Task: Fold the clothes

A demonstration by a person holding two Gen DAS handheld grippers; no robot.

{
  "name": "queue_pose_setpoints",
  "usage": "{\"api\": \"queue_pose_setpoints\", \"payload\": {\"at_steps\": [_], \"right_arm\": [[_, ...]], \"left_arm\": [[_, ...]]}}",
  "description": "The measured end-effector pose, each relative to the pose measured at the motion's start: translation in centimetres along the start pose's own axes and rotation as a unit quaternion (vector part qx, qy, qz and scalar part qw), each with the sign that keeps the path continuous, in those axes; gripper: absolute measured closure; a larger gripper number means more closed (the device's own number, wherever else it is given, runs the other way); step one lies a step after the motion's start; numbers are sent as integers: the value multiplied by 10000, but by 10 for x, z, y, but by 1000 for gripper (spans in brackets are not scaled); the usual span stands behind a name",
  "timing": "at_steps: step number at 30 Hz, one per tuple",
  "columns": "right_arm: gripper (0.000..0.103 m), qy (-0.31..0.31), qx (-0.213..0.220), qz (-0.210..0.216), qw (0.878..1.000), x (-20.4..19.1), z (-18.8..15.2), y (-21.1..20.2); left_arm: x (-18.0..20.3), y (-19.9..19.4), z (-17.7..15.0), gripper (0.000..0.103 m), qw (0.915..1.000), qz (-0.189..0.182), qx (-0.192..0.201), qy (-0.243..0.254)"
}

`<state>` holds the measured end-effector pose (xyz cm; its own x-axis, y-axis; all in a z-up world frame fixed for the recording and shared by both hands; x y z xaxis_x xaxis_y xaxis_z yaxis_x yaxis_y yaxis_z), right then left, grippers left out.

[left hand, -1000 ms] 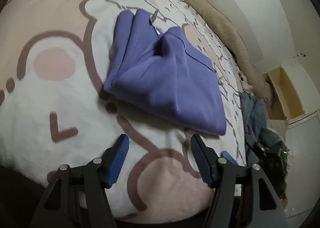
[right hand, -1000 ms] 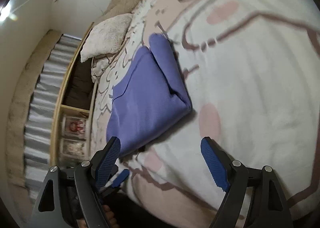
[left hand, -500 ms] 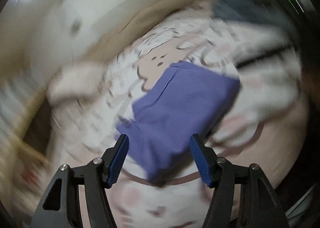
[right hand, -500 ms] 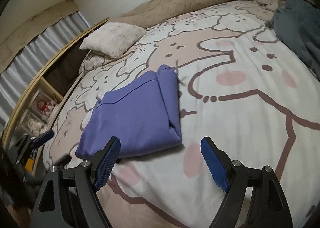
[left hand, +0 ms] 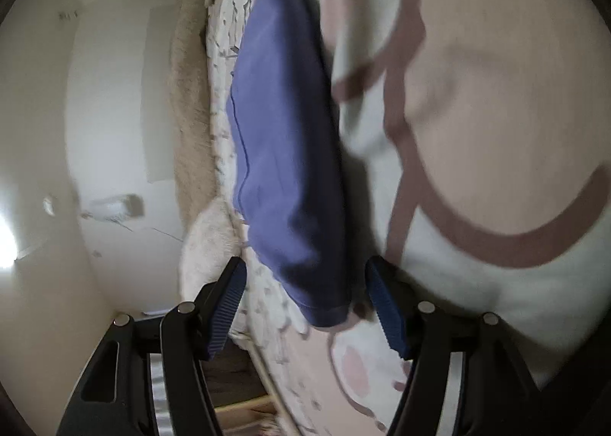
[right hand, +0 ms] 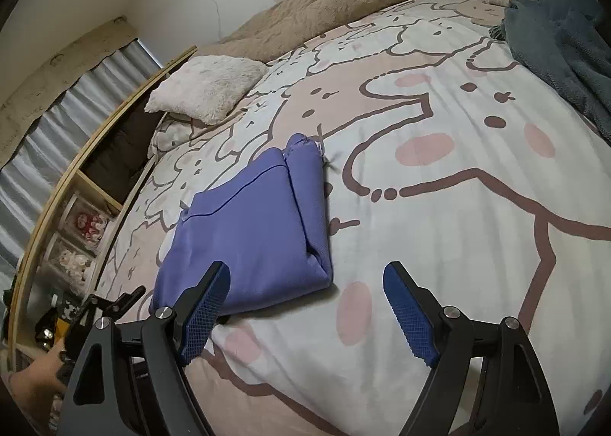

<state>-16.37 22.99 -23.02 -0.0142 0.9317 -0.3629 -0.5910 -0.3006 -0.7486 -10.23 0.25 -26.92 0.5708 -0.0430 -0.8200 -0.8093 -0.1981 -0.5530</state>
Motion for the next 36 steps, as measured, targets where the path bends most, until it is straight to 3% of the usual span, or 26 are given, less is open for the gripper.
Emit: {"api": "queue_pose_setpoints", "payload": {"at_steps": [6,10,12,14,16,19,20,24,26,28,30,36], "right_arm": [[20,-134,80,-162,9997,-1,2,2],[20,-413,649,-398,9962,-5,16,-19],[20,-854,1243,-699,9861,-13,31,-41],[20,-1689,1867,-1137,9611,-27,40,-60],[20,-2697,2392,-1613,9187,-46,43,-74],[20,-4482,2641,-2289,8228,-71,20,-62],[20,-4920,2622,-2367,7957,-75,10,-55],[20,-6711,2561,-2600,6453,-85,-44,-20],[20,-7504,2722,-2655,5407,-83,-72,-2],[20,-8007,2837,-2687,4541,-75,-91,15],[20,-8199,2778,-2703,4214,-64,-98,30],[20,-8129,2878,-2858,4179,-61,-81,51]], "left_arm": [[-11,1,9,40,9961,820,333,34],[-22,3,10,40,9915,1158,546,-210],[-25,2,8,42,9898,1223,645,-346],[-25,4,7,46,9888,1219,797,-316],[-24,6,5,58,9878,1201,956,-264],[-24,10,6,67,9876,1092,1105,-226],[-25,12,7,69,9883,999,1127,-238],[-30,16,7,81,9903,451,1187,-556],[-33,22,7,85,9894,144,1250,-730],[-37,26,8,88,9869,-128,1347,-878],[-43,26,11,88,9836,-316,1452,-1021],[-54,30,14,88,9713,-719,1736,-1459]]}}
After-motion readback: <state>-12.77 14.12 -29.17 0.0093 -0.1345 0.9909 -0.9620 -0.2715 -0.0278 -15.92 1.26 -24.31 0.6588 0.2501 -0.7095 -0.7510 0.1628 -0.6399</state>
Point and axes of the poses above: each gripper's, at about its wrist camera, not at the fingertips, and y roughly the way its jaws point, x to its right, z to its top, the point moved 10 cm from there along y, roughly the way its jaws point, and after that the axes turned 13 degrees about -z, right-handed, at the moved point
